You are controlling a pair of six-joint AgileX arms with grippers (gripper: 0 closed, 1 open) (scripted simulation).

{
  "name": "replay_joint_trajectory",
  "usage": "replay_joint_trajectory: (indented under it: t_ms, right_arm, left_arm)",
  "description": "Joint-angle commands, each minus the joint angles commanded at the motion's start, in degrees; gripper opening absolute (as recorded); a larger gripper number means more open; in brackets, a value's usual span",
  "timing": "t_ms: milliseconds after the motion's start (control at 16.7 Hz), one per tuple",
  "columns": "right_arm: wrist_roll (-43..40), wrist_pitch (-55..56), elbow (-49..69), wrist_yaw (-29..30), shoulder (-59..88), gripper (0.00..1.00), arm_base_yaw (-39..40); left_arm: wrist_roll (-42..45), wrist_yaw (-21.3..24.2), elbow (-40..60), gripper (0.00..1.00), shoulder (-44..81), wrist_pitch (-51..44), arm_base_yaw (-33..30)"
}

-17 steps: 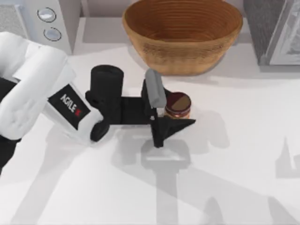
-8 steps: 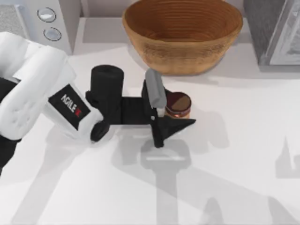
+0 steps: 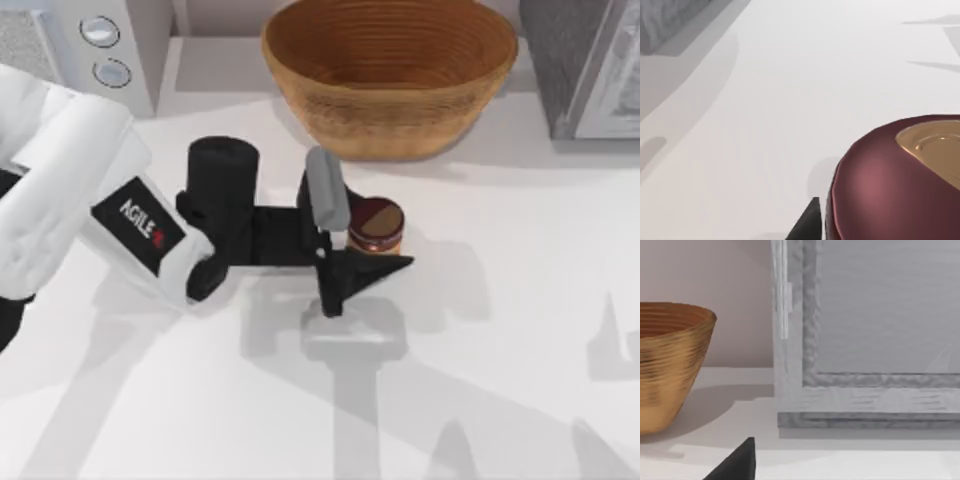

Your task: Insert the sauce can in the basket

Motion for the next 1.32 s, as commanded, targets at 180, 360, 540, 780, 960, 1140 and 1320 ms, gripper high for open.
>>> replay_joint_trajectory:
  t_ms: [180, 360, 540, 780, 960, 1140, 1320]
  right_arm:
    - [0.0, 0.0, 0.0, 0.0, 0.0, 1.00, 0.0]
    - [0.0, 0.0, 0.0, 0.0, 0.0, 1.00, 0.0]
    - [0.0, 0.0, 0.0, 0.0, 0.0, 1.00, 0.0]
    - [0.0, 0.0, 0.0, 0.0, 0.0, 1.00, 0.0]
    - [0.0, 0.0, 0.0, 0.0, 0.0, 1.00, 0.0]
    - [0.0, 0.0, 0.0, 0.0, 0.0, 1.00, 0.0]
    - [0.0, 0.0, 0.0, 0.0, 0.0, 1.00, 0.0]
  left_arm:
    - [1.9, 1.1, -6.3, 0.00, -7.2, -3.2, 2.6]
    - [2.8, 2.2, -13.5, 0.00, -18.3, -7.1, 5.1]
    - [4.4, 3.7, -21.6, 0.00, -29.8, -10.3, 7.0]
    - [7.1, 6.8, -28.4, 0.00, -37.3, -14.8, 9.5]
    - [7.4, 7.2, -28.7, 0.00, -37.7, -15.2, 9.5]
    - [7.4, 7.0, -28.4, 0.00, -37.4, -15.2, 9.2]
    - [6.3, 4.8, -24.9, 0.00, -36.2, -16.4, 8.7]
